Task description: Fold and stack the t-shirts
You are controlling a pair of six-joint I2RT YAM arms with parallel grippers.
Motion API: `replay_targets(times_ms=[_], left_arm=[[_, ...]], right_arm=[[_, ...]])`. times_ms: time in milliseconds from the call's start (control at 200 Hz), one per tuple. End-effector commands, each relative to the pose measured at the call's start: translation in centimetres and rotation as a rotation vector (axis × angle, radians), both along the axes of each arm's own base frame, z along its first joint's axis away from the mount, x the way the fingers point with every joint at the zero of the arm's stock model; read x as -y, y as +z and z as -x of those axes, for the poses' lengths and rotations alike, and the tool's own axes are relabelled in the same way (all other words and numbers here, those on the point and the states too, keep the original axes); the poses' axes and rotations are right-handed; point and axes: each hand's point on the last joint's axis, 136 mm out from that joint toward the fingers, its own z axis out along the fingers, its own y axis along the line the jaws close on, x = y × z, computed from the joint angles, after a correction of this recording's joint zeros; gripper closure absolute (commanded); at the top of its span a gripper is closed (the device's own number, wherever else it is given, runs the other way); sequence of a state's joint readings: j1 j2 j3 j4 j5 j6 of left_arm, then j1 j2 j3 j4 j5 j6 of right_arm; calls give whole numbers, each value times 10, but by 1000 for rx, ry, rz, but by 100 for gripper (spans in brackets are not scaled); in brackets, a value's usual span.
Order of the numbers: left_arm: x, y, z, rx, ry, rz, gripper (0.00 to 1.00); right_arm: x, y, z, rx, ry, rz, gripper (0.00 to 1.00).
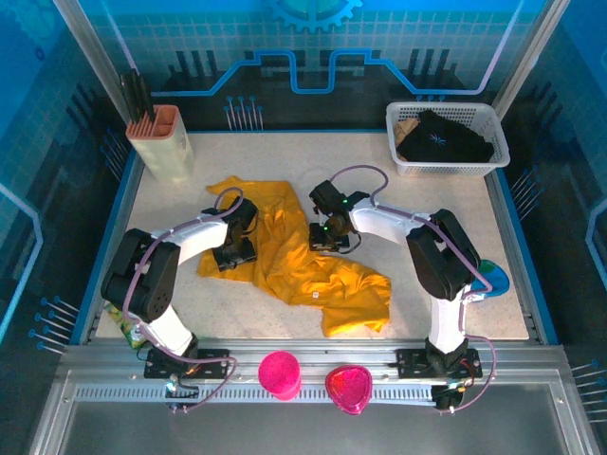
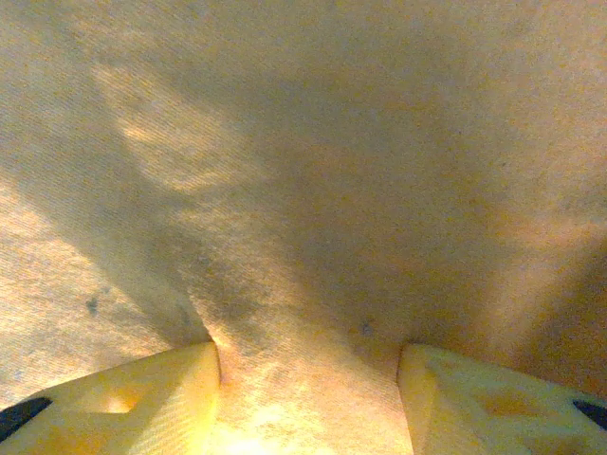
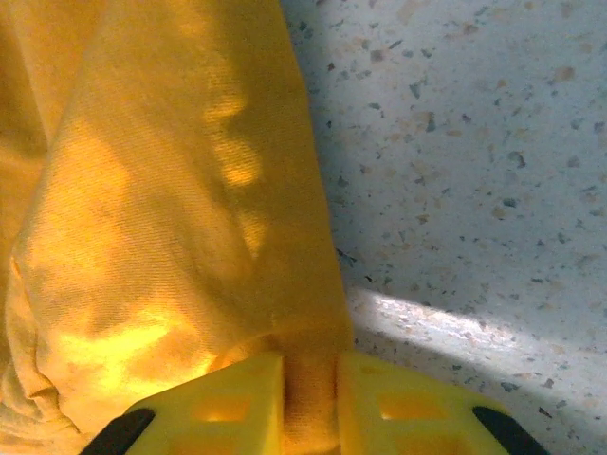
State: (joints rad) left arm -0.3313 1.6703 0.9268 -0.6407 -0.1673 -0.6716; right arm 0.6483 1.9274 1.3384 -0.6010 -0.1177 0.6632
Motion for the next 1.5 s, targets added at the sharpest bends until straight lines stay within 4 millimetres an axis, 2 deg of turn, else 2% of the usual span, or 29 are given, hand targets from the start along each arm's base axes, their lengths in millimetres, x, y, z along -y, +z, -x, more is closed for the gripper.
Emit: replay_targets(times_ms=[0,235,420,575,851,1001,1111,1181,1331,1381,1401,1496], left_arm=[[4,-12,6,-48,-28,5,46],[4,-12,7,-48,-29,4,46],[4,-12,8,-51,-31,5,46],[4,-13,9,-52,-30,2,46],[3,-17,11,-58,-28,3,46],[4,-18,11,-62,-29,3,46],[4,-18,11,-63,-28,5,46],[4,-20,12,-67,-28,7,46],[5,-24,12,-80,-27,10,46],[6,-25,12,-83,-28,10,46],[6,-25,12,-85,-28,9,47],[6,-23,12,-84,-32,8,47]], right_arm=[[-2,-10,10,-38,7,7,85],[3,2,4,1,5,38,100],[17,23,-12,85,21,130,100],[34,48,-36,178,27,218,100],[74,89,-92,350,34,407,100],[100,109,-142,447,21,512,100],[111,125,-179,504,34,601,100],[114,134,-196,524,37,640,100],[118,135,-217,538,27,659,100],[119,143,-225,566,17,647,100],[118,131,-230,557,26,652,100],[121,133,-252,610,29,675,100]])
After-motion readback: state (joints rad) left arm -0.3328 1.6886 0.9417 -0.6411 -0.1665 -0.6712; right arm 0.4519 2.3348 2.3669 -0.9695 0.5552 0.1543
